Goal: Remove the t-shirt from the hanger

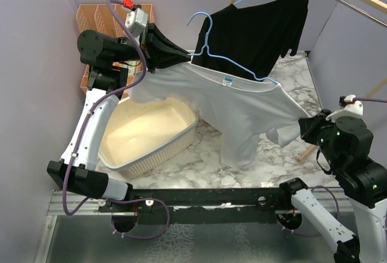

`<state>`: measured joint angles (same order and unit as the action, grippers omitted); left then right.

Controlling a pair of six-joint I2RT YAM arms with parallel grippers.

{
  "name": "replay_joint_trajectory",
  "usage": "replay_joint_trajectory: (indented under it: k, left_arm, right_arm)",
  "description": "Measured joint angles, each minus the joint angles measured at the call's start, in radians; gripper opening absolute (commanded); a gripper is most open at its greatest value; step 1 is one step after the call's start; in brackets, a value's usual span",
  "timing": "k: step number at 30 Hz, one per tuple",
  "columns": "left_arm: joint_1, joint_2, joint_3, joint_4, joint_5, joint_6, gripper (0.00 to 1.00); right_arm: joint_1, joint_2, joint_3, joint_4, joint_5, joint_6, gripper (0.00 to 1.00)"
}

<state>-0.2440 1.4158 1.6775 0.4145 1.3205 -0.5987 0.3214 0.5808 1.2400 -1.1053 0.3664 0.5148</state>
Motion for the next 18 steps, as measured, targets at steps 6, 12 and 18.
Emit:
replay_joint_trajectory:
  k: [6, 12, 18]
  left_arm:
    - [0.006, 0.010, -0.050, 0.248, -0.006, -0.183, 0.00]
    - [0.009, 0.061, -0.053, 0.358, -0.013, -0.281, 0.00]
    - [0.011, 0.120, -0.039, 0.459, -0.027, -0.371, 0.00]
  right_arm:
    - [0.000, 0.035, -0.051, 0.009, -0.110, -0.038, 0.01]
    - [0.000, 0.030, -0.096, 0.003, -0.174, -0.042, 0.01]
    - [0.000, 0.025, -0.097, 0.000, -0.215, -0.037, 0.01]
